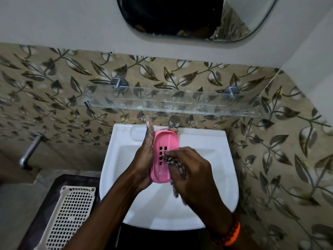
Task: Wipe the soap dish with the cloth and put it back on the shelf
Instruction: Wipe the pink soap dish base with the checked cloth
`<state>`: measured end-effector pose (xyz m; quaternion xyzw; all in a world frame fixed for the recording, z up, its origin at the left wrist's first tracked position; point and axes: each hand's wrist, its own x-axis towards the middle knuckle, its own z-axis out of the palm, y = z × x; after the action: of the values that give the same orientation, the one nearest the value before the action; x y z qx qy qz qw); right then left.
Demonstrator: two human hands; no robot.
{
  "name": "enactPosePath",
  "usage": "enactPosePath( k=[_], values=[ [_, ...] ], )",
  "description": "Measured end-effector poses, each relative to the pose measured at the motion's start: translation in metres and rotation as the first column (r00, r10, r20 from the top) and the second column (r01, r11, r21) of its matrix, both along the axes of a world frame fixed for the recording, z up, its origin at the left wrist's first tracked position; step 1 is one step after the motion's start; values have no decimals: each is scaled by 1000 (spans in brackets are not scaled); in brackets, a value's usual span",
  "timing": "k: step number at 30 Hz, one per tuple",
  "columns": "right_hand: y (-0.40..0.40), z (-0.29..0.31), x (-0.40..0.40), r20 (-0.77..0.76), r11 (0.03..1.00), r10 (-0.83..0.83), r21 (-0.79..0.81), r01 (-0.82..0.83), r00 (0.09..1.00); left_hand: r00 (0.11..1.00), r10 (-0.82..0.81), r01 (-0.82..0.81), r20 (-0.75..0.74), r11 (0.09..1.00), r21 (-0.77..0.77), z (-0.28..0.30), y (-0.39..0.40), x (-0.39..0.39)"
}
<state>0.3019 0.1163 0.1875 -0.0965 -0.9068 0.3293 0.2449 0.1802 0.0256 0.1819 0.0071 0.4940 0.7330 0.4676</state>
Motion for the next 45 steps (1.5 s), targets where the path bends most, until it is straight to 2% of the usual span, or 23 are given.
enactPosePath(
  k=[2,4,7,10,16,19,21,22,26,28,31,34,36,38,40,45],
  values=[
    [-6,-1,9,25,999,35,-25,-35,999,1000,24,-24,-14,1000,-2,2,-1,-3],
    [-2,2,6,7,999,42,30,-43,999,999,12,-12,46,1000,-2,-2,-1,1],
    [6,6,-10,-39,993,-29,116,34,999,995,-24,23,97,1000,5,-3,3,11],
    [1,5,-13,-61,989,-110,88,115,992,998,-17,18,54,1000,-15,-1,4,14],
    [-9,-4,3,80,988,108,102,-116,991,995,37,-39,89,999,17,-10,-3,3],
    [1,-3,-8,32,989,-6,151,1,999,998,22,-22,58,1000,-2,-9,3,14],
    [5,0,-17,-2,985,-113,129,113,994,999,23,-22,35,999,-33,-8,6,23],
    [4,0,-18,-2,987,-116,113,115,993,999,31,-29,33,999,-37,-8,6,24],
    [-8,-9,1,128,992,101,69,-110,987,995,82,-80,56,996,-24,-11,0,6],
    [-5,-8,2,137,987,121,86,-133,983,996,78,-76,44,997,-33,-13,0,4],
    [3,-4,-14,31,995,-17,94,14,999,999,33,-31,19,997,-65,-13,3,16],
    [2,-2,-23,-55,988,-148,27,149,988,1000,-3,3,-4,998,-69,-10,5,24],
    [-6,-3,-17,-19,997,-69,-32,68,997,1000,28,-29,-4,997,-76,-12,2,15],
    [-12,-5,-6,65,995,85,-64,-81,994,997,78,-80,-27,993,-87,-15,-2,3],
    [-10,-4,-2,112,987,150,-80,-141,982,994,80,-88,-72,990,-114,-16,-4,-3],
    [-2,0,-20,-3,979,-136,-153,134,991,994,28,-43,-103,989,-140,-14,7,4]
  ],
)
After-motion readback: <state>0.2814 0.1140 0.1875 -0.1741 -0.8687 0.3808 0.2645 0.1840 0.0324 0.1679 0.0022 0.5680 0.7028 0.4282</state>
